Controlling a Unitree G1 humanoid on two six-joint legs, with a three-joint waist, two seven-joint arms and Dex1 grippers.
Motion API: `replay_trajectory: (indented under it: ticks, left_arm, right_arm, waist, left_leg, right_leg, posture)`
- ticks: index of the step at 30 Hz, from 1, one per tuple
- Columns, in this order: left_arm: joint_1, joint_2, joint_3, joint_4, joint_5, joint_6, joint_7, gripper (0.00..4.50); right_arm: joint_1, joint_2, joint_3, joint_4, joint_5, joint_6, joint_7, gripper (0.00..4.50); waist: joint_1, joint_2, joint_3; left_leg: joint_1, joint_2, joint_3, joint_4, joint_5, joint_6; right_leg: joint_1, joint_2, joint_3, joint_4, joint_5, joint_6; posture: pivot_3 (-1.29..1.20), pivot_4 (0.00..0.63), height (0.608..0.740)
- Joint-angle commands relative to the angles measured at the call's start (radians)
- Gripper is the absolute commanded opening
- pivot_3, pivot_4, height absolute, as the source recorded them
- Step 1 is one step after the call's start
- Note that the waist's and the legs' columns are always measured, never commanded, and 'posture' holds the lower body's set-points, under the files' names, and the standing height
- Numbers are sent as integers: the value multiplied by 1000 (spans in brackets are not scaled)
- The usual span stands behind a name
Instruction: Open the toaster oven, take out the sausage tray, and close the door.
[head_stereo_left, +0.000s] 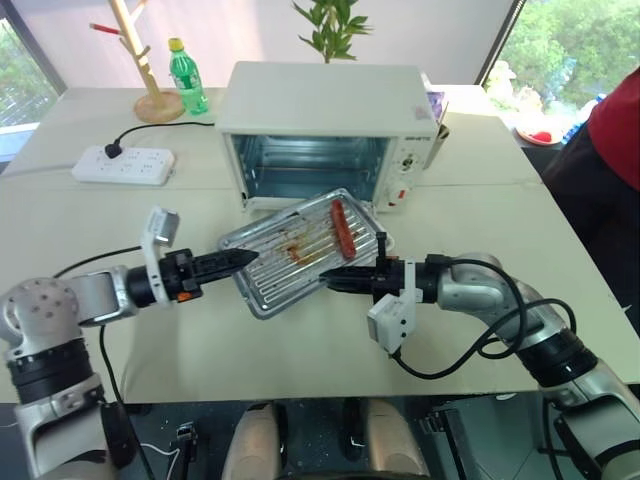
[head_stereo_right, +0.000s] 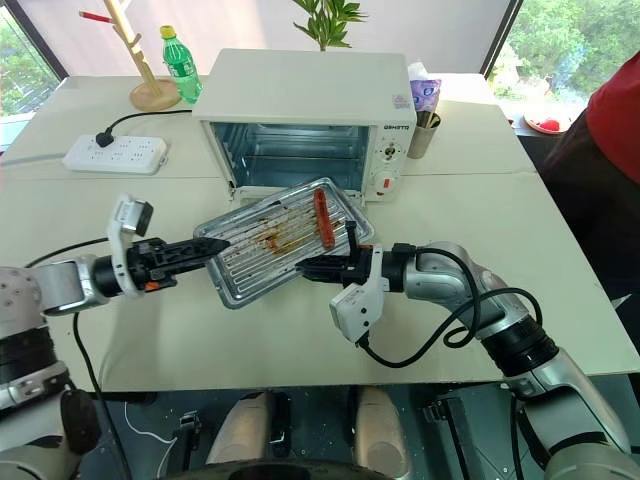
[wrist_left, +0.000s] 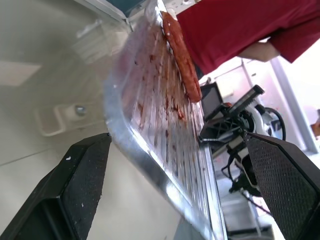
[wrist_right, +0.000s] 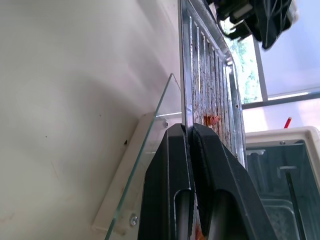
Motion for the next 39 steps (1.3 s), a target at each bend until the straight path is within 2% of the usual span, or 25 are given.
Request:
replay_trajectory:
  ticks: [1,4,7,14,19,25,28,31,35,39]
  left_arm:
    - [3,-31,11,-27,-121,8,126,4500]
    - [3,-63,11,-11,-197,8,218,4500]
    - [7,-79,14,16,-282,0,304,3698]
    - [78,-58,-76,45,-550,-147,529,110]
    - [154,-7,-195,33,-772,-305,675,43]
    - [194,5,-242,10,-805,-388,698,43]
    - [203,-2,-243,15,-805,-410,700,0]
    - [217,-19,-234,20,-805,-431,707,0]
    - [253,-43,-217,-5,-805,-454,710,0]
    - [325,-46,-172,-61,-805,-476,688,0]
  right_arm:
    - [-5,3,-35,-45,22,0,0,77]
    - [-1,6,-40,-52,19,12,-1,77]
    - [6,3,-47,-60,16,20,-2,0]
    - [20,2,-61,-73,9,30,-3,0]
    - [27,0,-66,-77,5,34,-3,0]
    - [33,-14,-67,-81,18,40,12,0]
    - [41,-23,-69,-90,37,49,25,933]
    - [46,-31,-78,-111,53,61,34,2366]
    - [79,-62,-112,-177,186,140,91,2366]
    - [158,-107,-202,-263,403,351,138,2366]
  waist:
    - [0,0,0]
    - [0,0,0]
    - [0,0,0]
    - [0,0,0]
    - [1,0,0]
    - [3,0,0]
    - [2,0,0]
    - [2,0,0]
    - [4,0,0]
    - [5,0,0]
  left_leg:
    - [0,0,0,0,0,0]
    - [1,0,0,0,0,0]
    - [1,0,0,0,0,0]
    - [2,0,-1,0,0,-1]
    - [3,0,-2,0,0,-1]
    - [3,-2,-1,0,0,0]
    - [3,-2,0,0,0,1]
    - [3,-2,0,0,-1,1]
    - [3,-2,0,0,-1,1]
    - [3,-2,0,0,-2,4]
  right_leg:
    - [0,0,0,0,0,0]
    - [0,0,0,0,0,0]
    - [1,0,0,0,0,0]
    - [1,0,0,0,0,0]
    - [2,-1,0,0,0,0]
    - [3,-2,0,0,0,0]
    - [4,-1,0,-1,0,0]
    - [4,-1,0,-1,0,0]
    - [4,-1,0,-1,0,0]
    - [4,-1,-1,-2,0,0]
  posture:
    - [0,150,722]
    - [0,150,722]
    - [0,150,722]
    - [0,150,722]
    - [0,150,722]
    - [0,150,722]
    - [0,150,722]
    - [0,150,722]
    - [0,150,722]
    - [0,150,722]
